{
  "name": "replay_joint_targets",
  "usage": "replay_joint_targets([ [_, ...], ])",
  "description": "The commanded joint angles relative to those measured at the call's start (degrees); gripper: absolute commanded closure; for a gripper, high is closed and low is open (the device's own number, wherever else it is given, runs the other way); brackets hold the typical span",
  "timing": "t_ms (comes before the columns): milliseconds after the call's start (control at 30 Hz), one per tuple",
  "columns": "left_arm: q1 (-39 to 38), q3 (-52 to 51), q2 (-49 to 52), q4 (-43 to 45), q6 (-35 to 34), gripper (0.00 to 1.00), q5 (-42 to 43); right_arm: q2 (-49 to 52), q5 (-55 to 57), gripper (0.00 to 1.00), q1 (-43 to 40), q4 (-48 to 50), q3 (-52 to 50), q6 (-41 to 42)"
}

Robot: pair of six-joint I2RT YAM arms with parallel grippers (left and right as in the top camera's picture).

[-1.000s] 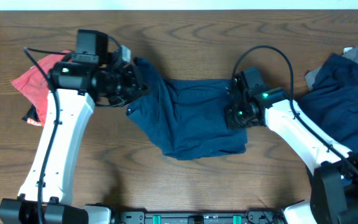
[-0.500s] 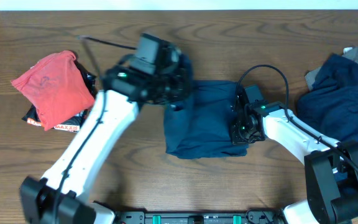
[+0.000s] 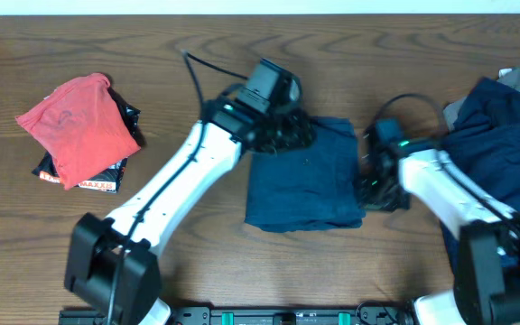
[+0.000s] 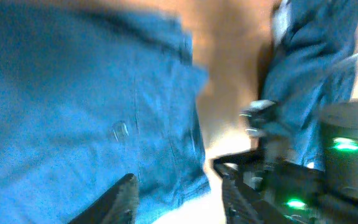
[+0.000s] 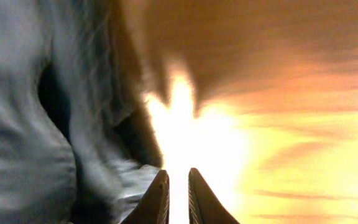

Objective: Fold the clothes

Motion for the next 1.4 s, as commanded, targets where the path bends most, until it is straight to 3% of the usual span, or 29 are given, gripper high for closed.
replay_joint_targets([
  [0,4.61,1.38,-2.69,1.84,3.15,0.52,-3.78,-6.58,5.07,0.87,-4.39,-1.97,7.28,1.64],
  [100,7.67,1.38,-1.73,3.41,3.87,0.52,-9.35,-10.25,-1.46,0.86,-6.19,-2.54,10.21,-0.66],
  [333,9.31,1.38,6.12,9.99,12.39,0.52,-10.14,-11.76,-20.72,0.85,-1.44,-1.77,8.98,-8.09],
  [700,9.01,1.33,19.47,7.56,12.33,0.52,-7.1,-6.56,-23.65,0.85,10.73,7.61,-4.5,-1.25],
  [900,8.66,1.33,22.64,-0.04,12.37,0.51,-7.13,-3.43,-16.48,0.85,11.02,12.96,-11.17,4.07],
  [1067,8.66,1.33,22.67,-12.24,12.39,0.51,-7.17,-0.94,-8.09,0.79,8.81,16.24,-14.8,9.2],
  [1267,8.66,1.33,22.62,-29.55,9.2,0.52,-5.95,1.05,5.7,0.74,4.11,23.89,-14.88,9.27],
  [1367,8.66,1.33,21.64,-34.47,8.0,0.51,-5.09,1.05,6.43,0.72,1.44,30.34,-13.92,5.01],
])
